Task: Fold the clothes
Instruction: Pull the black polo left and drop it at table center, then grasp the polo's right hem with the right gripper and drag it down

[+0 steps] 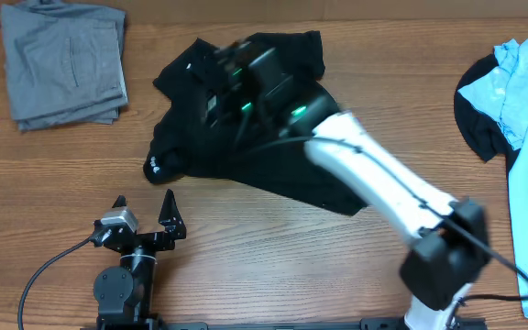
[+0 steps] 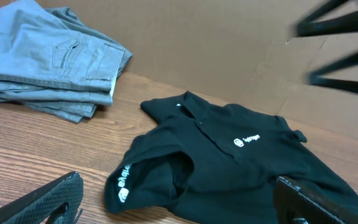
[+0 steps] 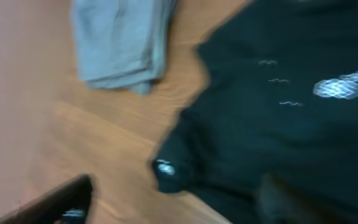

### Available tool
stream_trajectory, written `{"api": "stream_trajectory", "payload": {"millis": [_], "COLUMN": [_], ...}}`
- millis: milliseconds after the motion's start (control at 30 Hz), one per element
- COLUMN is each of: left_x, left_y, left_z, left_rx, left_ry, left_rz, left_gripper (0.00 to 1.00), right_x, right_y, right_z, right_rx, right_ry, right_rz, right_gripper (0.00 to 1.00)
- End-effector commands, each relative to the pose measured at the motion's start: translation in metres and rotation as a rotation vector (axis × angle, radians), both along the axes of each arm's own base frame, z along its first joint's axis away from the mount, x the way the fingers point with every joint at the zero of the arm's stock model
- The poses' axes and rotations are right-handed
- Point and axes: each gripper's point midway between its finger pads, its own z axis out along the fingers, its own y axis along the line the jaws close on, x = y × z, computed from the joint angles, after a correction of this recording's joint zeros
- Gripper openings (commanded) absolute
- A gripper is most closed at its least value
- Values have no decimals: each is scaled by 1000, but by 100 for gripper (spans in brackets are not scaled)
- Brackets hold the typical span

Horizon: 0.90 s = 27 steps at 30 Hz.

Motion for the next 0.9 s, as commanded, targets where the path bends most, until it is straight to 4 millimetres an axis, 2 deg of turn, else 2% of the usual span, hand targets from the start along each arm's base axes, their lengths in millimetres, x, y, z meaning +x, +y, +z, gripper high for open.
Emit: {"api": "stream_trajectory", "payload": {"millis": [0,100,233,300,367,400,467,533,667,867], "left_x": [0,0,0,0,0,0,0,0,0,0], "left_y": [4,4,4,4,4,4,4,4,4,4], "left_z": [0,0,0,0,0,0,0,0,0,0], "left_rx": [21,21,21,20,20,21,21,20,20,20], "left_ry": [-3,-3,-4,-3,-3,-3,-3,-3,-3,-3], "left_rz": [17,17,17,17,17,17,17,17,17,17], "left_gripper": [100,100,100,100,100,100,100,100,100,100], "right_x": [12,0,-15,-20,-26,-32,-39,-45,-40,-34], "right_y": [-77,-129,-193,-222,-238,-245,-243,-228,-205,-198], "right_z": [87,83,58,37,16,-7,-29,-50,-84,-129], "right_rx": [35,-47,-178,-242,-281,-309,-317,-281,-206,-182], "right_ry": [-103,-43,87,174,242,303,354,393,393,432], "right_rz": [-140,-159,-233,-307,-332,-324,-284,-200,-131,-173], "right_gripper": [100,100,100,100,100,100,100,100,100,98]}}
